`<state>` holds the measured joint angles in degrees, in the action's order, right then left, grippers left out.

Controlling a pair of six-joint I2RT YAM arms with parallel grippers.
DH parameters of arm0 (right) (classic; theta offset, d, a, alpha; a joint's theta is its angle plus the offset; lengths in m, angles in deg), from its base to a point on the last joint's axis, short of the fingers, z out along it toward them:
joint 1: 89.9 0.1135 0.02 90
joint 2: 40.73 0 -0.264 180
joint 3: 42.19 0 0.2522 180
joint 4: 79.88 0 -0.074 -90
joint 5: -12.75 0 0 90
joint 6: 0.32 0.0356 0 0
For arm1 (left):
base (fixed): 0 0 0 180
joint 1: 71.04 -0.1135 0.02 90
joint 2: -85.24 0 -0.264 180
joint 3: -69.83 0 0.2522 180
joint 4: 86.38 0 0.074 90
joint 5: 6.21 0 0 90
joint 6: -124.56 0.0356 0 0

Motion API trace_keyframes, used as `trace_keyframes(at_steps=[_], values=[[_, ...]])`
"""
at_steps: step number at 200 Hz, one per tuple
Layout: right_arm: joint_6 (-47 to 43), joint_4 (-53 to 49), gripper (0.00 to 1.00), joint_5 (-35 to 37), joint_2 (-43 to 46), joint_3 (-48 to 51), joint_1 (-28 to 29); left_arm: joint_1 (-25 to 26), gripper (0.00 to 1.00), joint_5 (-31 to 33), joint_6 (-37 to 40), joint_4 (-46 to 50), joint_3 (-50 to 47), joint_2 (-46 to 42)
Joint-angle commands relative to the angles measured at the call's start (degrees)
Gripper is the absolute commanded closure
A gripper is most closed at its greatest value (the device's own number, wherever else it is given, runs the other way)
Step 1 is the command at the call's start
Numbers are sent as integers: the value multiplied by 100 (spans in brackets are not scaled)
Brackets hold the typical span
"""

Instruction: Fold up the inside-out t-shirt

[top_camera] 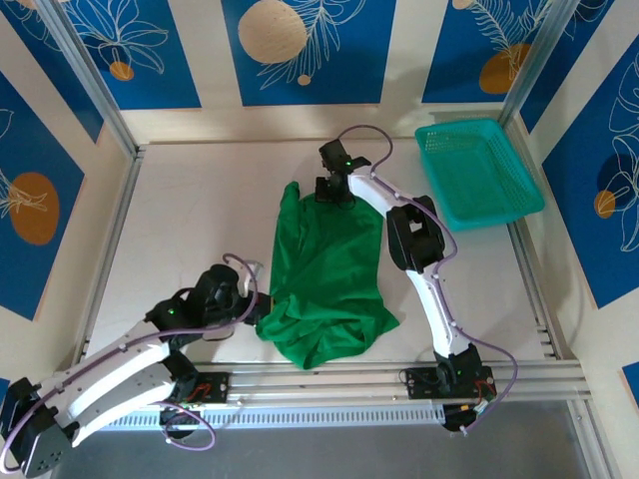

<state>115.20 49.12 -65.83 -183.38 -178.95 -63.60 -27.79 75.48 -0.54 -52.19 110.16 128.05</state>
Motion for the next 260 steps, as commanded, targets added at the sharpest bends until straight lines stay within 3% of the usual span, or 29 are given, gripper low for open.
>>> trace_keyframes(at_steps=[1,29,76,127,159,194,230,260], values=[[12,-178,100,150,84,-204,50,-22,100,173,-11,291,181,-186],[123,-32,100,284,635,129,28,-23,100,498,112,603,377,-431],[245,-105,100,1095,2062,892,-154,-27,100,1234,1349,1762,1594,-685],[710,416,100,1729,4966,2990,-834,-77,100,1825,3070,1341,2602,-477],[993,312,100,1671,6946,3869,-1256,-246,100,2132,4126,1569,4295,413],[868,-462,100,1713,8655,3609,-1347,-264,100,1792,5308,1316,6001,1151],[810,-1328,100,1744,9602,2676,-1339,-264,100,727,6052,1665,7388,1487],[877,-1297,100,1302,9581,2578,-1347,-266,100,1370,6653,1253,7242,1377]])
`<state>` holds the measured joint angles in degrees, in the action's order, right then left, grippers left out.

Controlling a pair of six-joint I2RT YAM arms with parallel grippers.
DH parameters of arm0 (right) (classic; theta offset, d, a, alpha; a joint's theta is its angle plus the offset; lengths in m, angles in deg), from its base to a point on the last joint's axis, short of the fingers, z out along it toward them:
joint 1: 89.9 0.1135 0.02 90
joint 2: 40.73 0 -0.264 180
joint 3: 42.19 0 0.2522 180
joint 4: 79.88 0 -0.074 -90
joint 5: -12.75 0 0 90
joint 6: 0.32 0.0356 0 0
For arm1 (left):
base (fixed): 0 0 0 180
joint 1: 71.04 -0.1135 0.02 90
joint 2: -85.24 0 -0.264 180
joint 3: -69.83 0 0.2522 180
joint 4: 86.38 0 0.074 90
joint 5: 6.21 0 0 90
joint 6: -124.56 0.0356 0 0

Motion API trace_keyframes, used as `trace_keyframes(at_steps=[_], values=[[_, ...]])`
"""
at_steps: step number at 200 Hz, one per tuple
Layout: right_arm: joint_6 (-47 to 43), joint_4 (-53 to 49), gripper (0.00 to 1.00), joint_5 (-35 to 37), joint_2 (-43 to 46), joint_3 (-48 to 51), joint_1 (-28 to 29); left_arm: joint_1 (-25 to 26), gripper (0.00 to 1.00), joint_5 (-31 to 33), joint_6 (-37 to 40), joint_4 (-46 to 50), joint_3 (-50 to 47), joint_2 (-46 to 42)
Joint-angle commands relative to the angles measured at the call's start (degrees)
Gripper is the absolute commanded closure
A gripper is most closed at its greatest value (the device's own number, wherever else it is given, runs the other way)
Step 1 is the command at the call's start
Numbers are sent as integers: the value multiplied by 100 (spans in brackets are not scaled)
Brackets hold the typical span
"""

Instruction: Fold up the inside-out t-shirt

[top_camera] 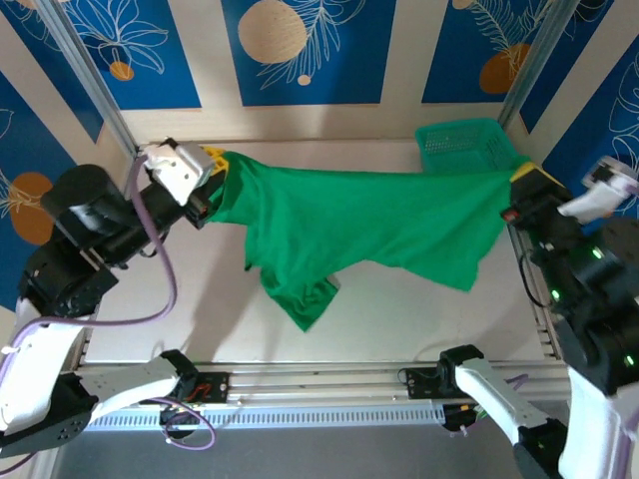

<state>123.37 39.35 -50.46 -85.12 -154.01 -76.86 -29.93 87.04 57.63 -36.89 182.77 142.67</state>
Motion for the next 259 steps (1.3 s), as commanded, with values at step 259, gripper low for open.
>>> trace_keyframes(at_steps=[259], values=[[947,-942,100,-1198,-220,-258,-352,-1946,100,-1028,1661,-44,1389,415]])
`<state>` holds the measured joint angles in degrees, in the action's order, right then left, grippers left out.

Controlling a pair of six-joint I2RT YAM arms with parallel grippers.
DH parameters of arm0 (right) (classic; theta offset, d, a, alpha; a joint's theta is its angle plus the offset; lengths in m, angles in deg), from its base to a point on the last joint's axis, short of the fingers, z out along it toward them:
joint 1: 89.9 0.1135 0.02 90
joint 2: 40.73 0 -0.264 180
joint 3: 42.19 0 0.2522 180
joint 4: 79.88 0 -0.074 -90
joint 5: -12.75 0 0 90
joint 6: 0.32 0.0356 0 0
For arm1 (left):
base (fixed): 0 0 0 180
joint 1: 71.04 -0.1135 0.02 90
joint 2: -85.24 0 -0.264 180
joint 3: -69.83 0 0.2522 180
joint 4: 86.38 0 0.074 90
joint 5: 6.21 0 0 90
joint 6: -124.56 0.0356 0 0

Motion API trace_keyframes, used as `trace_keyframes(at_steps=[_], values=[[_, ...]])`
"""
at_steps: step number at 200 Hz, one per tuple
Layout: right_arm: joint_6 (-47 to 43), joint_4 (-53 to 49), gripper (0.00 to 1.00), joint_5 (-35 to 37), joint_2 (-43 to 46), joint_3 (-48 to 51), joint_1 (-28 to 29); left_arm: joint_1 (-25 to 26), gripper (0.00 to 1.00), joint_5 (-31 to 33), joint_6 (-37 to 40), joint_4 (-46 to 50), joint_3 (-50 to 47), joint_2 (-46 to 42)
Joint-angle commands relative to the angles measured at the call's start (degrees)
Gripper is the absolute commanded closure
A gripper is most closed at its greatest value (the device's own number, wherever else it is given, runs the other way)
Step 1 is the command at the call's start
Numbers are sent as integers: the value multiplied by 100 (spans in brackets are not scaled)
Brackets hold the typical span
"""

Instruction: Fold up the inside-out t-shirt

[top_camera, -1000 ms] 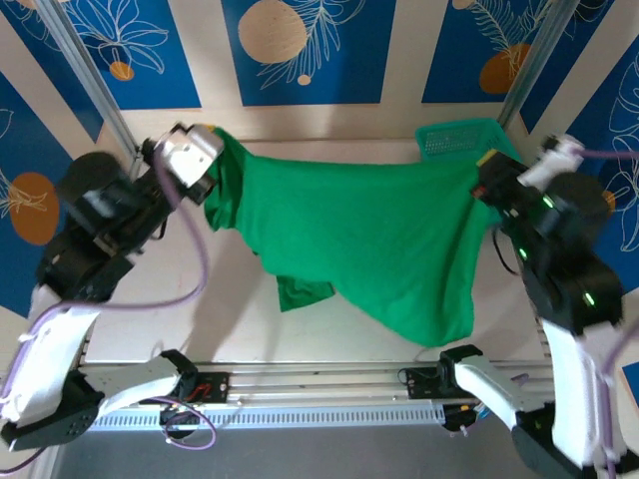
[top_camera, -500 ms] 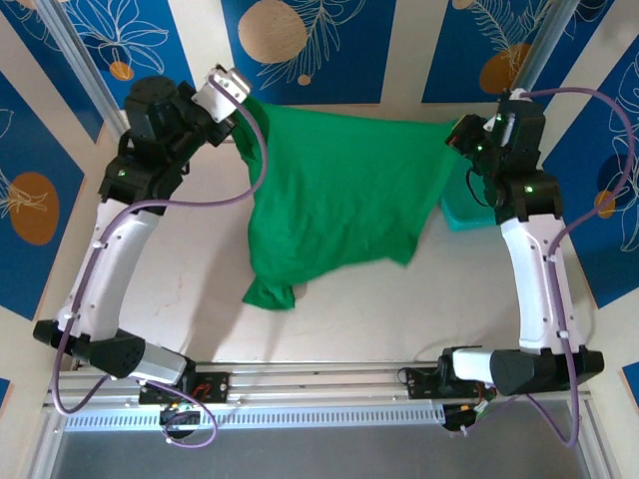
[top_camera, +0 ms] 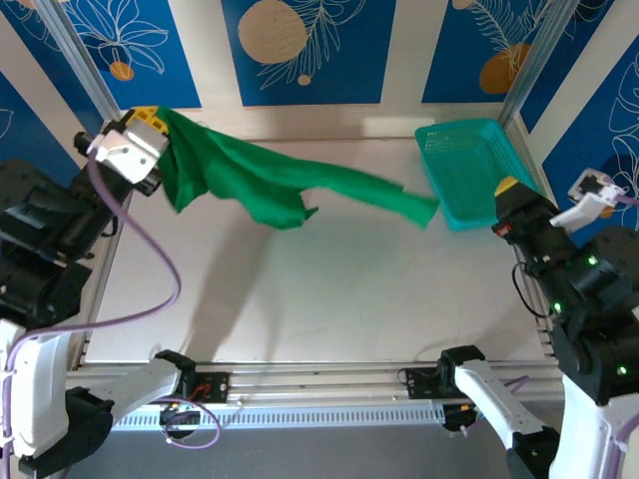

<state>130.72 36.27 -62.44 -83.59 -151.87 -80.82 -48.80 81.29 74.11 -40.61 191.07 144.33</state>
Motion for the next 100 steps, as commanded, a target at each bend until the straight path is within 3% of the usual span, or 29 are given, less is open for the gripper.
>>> trace_keyframes(at_steps=[1,38,55,66,77,100], values=[[221,-647,100,-15,-395,-485,46,-61,100,-470,15,347,587,268],[358,-130,100,-491,-1091,-328,45,-62,100,-957,225,792,1185,1041],[-205,836,100,-1677,-1479,328,51,-62,100,-1236,273,881,1165,1364],[-769,1644,86,-2894,-1659,929,112,-62,100,-1757,316,879,1076,1408],[-1392,2275,73,-3676,-1755,1457,301,-62,100,-2294,340,763,897,1363],[-3590,2732,61,-4057,-1642,2657,1262,-60,100,-2904,260,675,721,1288]])
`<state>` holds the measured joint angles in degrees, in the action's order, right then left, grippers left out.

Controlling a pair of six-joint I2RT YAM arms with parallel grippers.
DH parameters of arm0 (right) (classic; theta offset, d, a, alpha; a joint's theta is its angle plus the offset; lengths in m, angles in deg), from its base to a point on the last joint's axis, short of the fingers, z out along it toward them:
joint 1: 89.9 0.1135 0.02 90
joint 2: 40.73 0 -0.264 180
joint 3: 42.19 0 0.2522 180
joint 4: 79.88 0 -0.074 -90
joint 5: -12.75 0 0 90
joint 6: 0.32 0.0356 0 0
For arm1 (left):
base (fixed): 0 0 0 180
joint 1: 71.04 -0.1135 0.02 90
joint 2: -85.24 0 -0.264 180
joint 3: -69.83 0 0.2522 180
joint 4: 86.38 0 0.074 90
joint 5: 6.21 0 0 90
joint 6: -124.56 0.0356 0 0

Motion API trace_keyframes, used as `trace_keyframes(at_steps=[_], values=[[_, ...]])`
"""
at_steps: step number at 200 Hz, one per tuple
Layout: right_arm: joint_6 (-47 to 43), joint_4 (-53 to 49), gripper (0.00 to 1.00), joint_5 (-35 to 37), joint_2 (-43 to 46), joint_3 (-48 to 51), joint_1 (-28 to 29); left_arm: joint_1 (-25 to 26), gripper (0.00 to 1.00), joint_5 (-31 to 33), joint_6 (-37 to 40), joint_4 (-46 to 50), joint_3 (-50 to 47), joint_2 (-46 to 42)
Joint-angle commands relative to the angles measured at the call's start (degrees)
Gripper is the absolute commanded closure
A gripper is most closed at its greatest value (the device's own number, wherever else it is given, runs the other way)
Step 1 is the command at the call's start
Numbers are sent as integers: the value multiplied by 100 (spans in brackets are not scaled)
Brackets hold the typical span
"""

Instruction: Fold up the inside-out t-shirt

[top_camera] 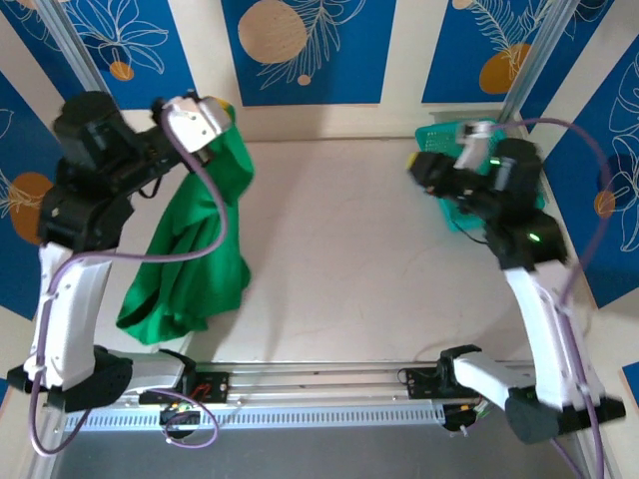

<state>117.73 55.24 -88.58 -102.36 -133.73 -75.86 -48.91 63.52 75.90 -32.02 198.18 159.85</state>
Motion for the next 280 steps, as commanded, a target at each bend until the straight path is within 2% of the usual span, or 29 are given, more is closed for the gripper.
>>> trace_keyframes(at_steps=[1,28,49,75,110,145,168,186,202,215,236,258,280], values=[[-2377,835,60,-1434,242,887,788,-50,100,-1141,78,-179,11,-263],[-3851,1186,57,-1225,373,1992,1761,-51,100,-1255,65,-13,-47,-335],[-4500,1995,54,-1141,617,2997,2330,-51,100,-1364,-32,-34,-299,-509],[-4705,2575,52,-1028,879,3612,2524,-51,100,-1738,-227,-202,-753,-764],[-5347,2479,44,-1234,996,3864,2561,-51,100,-2116,-416,-401,-1169,-952],[-5009,3082,45,-518,727,4272,2945,-51,100,-2329,-549,-532,-1243,-992],[-4533,3766,48,-410,415,4661,3180,-51,100,-2389,-717,-701,-1227,-1001],[-4009,4722,45,-101,-100,5002,3529,-51,100,-2453,-815,-810,-1218,-1018],[-3625,5313,43,646,-692,5009,3804,-51,100,-2536,-885,-876,-1210,-1052],[-3445,5747,43,1068,-1161,4945,3882,-51,100,-2615,-940,-928,-1206,-1088],[-3351,6290,43,1362,-1705,4842,3843,-51,100,-2700,-1014,-976,-1185,-1136],[-3368,6422,50,1225,-1954,4725,3717,-51,100,-2680,-1008,-904,-1117,-1168],[-3386,6442,76,952,-1964,4721,3667,-51,100,-2585,-911,-724,-1050,-1193]])
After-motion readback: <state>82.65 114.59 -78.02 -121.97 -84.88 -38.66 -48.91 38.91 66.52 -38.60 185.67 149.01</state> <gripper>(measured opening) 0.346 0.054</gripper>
